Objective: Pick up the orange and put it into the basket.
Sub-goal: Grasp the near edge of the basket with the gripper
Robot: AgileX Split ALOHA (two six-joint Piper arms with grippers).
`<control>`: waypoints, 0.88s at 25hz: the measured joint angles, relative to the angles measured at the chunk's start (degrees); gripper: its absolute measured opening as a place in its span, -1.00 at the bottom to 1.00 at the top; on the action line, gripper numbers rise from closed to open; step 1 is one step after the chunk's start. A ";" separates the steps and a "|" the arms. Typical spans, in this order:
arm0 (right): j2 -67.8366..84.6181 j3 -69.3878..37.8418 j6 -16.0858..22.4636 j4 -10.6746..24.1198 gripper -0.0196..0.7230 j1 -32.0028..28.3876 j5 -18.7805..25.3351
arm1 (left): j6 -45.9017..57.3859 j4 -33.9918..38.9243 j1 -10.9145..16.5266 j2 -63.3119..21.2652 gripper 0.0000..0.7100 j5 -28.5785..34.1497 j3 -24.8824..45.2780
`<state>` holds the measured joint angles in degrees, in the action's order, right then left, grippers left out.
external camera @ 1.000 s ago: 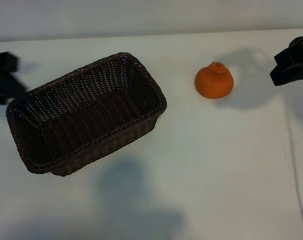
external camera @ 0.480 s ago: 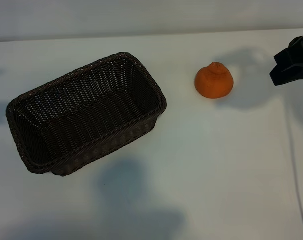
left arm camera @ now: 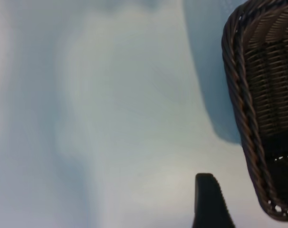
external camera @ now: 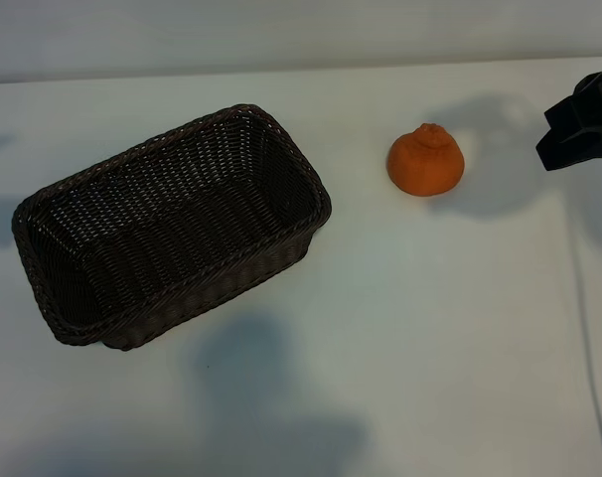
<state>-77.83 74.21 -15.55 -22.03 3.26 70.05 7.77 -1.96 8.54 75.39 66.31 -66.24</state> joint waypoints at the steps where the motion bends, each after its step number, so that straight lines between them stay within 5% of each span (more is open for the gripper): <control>1: 0.00 0.00 0.00 0.00 -0.28 0.00 0.00 | 0.00 -0.42 0.00 0.79 0.27 -0.54 0.00; 22: 0.00 0.00 0.00 0.00 -0.28 0.00 -0.05 | 4.41 -2.43 0.00 15.61 0.28 -8.97 0.65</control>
<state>-77.83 74.21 -15.55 -22.03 3.26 69.99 12.18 -4.39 8.54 91.00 57.34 -65.58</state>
